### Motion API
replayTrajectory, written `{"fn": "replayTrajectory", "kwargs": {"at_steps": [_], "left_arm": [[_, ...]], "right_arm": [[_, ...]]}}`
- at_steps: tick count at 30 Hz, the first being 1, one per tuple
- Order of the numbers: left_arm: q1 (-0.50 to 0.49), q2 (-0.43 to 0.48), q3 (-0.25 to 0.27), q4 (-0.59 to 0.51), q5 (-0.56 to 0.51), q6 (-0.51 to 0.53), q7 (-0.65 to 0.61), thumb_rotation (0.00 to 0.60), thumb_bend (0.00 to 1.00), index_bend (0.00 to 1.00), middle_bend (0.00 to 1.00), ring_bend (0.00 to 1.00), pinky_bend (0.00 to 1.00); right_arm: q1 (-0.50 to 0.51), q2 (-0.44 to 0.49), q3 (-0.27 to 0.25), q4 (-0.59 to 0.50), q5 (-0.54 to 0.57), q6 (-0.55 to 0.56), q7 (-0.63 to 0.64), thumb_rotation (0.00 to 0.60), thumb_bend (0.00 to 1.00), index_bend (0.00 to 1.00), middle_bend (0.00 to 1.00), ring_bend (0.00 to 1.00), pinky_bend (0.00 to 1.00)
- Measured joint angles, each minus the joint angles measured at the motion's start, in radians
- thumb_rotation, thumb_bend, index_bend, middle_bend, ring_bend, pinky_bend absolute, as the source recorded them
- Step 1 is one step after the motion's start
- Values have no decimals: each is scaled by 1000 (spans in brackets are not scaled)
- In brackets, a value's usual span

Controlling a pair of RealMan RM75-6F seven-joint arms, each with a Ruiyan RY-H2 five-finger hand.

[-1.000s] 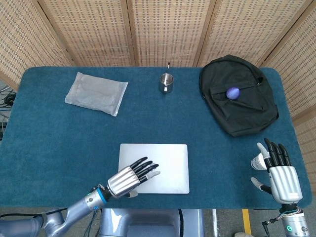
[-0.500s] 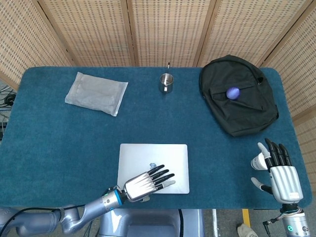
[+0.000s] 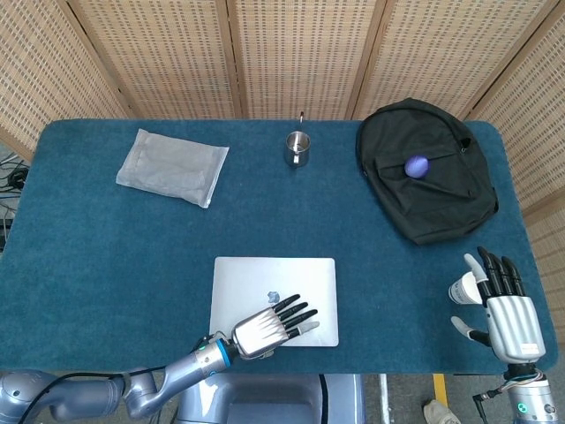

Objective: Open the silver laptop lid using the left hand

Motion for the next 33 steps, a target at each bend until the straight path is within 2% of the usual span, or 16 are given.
{"fn": "replayTrajectory", "kwargs": {"at_steps": [7, 10, 13, 33], "left_arm": [[-10, -16, 4, 16, -29, 9, 4, 600, 57, 0, 0, 0, 0], [-14, -22, 7, 21, -38, 11, 9, 600, 165, 0, 0, 0, 0], [-19, -23, 10, 22, -46, 14, 14, 600, 212, 0, 0, 0, 0], [-32, -15, 25, 1, -84, 35, 31, 600, 228, 0, 0, 0, 0]], "right_arm": [[1, 3, 0, 1, 3, -2, 8, 600, 0, 50, 0, 0, 0], [1, 4, 0, 1, 2, -1, 9, 600, 0, 50, 0, 0, 0], [1, 5, 0, 1, 4, -2, 10, 600, 0, 50, 0, 0, 0], [2, 7, -2, -2, 5, -4, 13, 600, 0, 50, 0, 0, 0]]}}
